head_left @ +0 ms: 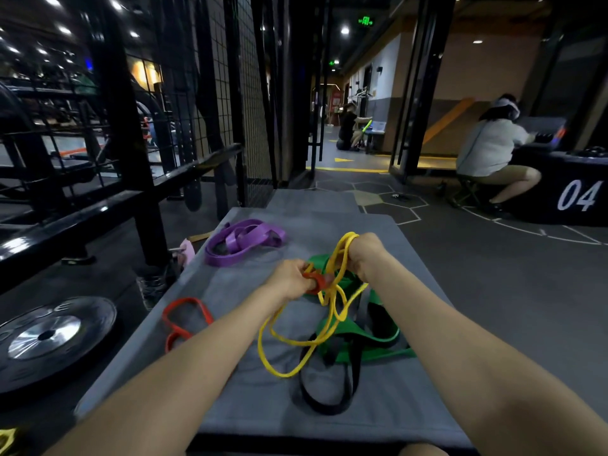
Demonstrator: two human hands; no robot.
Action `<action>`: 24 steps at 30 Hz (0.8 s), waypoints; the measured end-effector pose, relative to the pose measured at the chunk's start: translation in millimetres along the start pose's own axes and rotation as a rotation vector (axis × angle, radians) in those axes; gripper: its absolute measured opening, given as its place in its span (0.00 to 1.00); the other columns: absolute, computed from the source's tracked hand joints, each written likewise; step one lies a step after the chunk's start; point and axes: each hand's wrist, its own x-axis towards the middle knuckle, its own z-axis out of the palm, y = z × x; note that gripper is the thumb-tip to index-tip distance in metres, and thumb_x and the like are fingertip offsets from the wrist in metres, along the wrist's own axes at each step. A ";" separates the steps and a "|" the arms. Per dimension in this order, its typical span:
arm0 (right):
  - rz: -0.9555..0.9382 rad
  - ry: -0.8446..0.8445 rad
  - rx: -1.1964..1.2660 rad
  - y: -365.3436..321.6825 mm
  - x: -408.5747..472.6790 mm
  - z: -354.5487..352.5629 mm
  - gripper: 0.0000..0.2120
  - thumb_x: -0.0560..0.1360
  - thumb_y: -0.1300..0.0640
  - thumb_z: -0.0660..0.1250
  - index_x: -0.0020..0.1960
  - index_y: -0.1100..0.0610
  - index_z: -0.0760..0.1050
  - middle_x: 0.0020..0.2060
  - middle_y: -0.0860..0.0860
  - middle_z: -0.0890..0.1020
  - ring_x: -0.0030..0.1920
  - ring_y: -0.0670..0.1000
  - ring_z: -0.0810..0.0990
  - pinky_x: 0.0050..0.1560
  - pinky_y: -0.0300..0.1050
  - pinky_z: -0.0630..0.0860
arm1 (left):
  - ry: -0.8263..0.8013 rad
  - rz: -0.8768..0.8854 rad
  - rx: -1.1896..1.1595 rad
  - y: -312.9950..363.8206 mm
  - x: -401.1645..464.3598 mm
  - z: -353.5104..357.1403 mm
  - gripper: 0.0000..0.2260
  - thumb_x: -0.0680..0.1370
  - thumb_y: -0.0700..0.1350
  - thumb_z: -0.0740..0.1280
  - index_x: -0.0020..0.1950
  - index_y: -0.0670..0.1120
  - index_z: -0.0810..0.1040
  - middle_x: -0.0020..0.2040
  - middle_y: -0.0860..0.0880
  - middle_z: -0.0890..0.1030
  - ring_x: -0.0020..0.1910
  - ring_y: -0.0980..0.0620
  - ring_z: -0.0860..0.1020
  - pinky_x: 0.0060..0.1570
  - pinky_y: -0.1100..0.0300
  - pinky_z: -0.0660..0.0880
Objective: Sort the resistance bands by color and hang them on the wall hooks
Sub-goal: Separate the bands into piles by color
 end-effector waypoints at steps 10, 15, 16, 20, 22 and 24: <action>0.017 0.067 0.217 -15.0 -4.2 -1.8 0.12 0.80 0.68 0.49 0.51 0.69 0.71 0.43 0.65 0.79 0.26 0.59 0.74 0.51 0.55 0.80 | -0.248 -0.108 -0.575 -15.4 -14.0 -0.1 0.07 0.78 0.43 0.63 0.40 0.48 0.72 0.22 0.55 0.72 0.17 0.61 0.60 0.20 0.68 0.53; -0.037 0.057 0.167 -14.4 -9.3 3.8 0.15 0.77 0.73 0.52 0.60 0.68 0.69 0.48 0.66 0.77 0.31 0.59 0.78 0.44 0.56 0.80 | -0.157 -0.081 -0.374 -8.8 -8.3 11.0 0.08 0.69 0.38 0.71 0.42 0.48 0.75 0.38 0.45 0.79 0.21 0.58 0.61 0.18 0.69 0.54; -0.027 0.068 0.168 -14.3 -8.8 4.1 0.16 0.77 0.73 0.51 0.61 0.68 0.69 0.47 0.66 0.78 0.31 0.59 0.79 0.43 0.55 0.80 | -0.110 -0.067 -0.291 -6.7 -6.3 14.2 0.08 0.69 0.40 0.73 0.39 0.49 0.74 0.31 0.49 0.77 0.19 0.58 0.61 0.18 0.69 0.54; 0.014 0.100 0.185 -16.9 -13.7 7.7 0.16 0.79 0.70 0.49 0.64 0.69 0.68 0.39 0.66 0.77 0.29 0.60 0.78 0.40 0.52 0.80 | 0.025 -0.012 -0.214 0.3 -0.2 25.4 0.08 0.70 0.41 0.74 0.36 0.47 0.76 0.16 0.56 0.69 0.13 0.61 0.63 0.19 0.68 0.60; 0.065 0.135 0.232 -18.0 -14.8 10.2 0.18 0.81 0.66 0.46 0.65 0.70 0.66 0.45 0.67 0.79 0.28 0.59 0.75 0.48 0.53 0.78 | 0.096 -0.012 -0.236 1.4 1.7 30.1 0.08 0.68 0.44 0.76 0.34 0.48 0.77 0.23 0.56 0.71 0.18 0.63 0.66 0.26 0.64 0.63; 0.104 0.150 0.261 -19.9 -16.3 13.3 0.19 0.81 0.64 0.45 0.65 0.70 0.67 0.53 0.66 0.79 0.33 0.59 0.76 0.54 0.53 0.77 | 0.158 -0.037 -0.223 5.9 2.3 33.3 0.08 0.68 0.46 0.76 0.38 0.44 0.79 0.29 0.53 0.74 0.27 0.58 0.71 0.25 0.66 0.65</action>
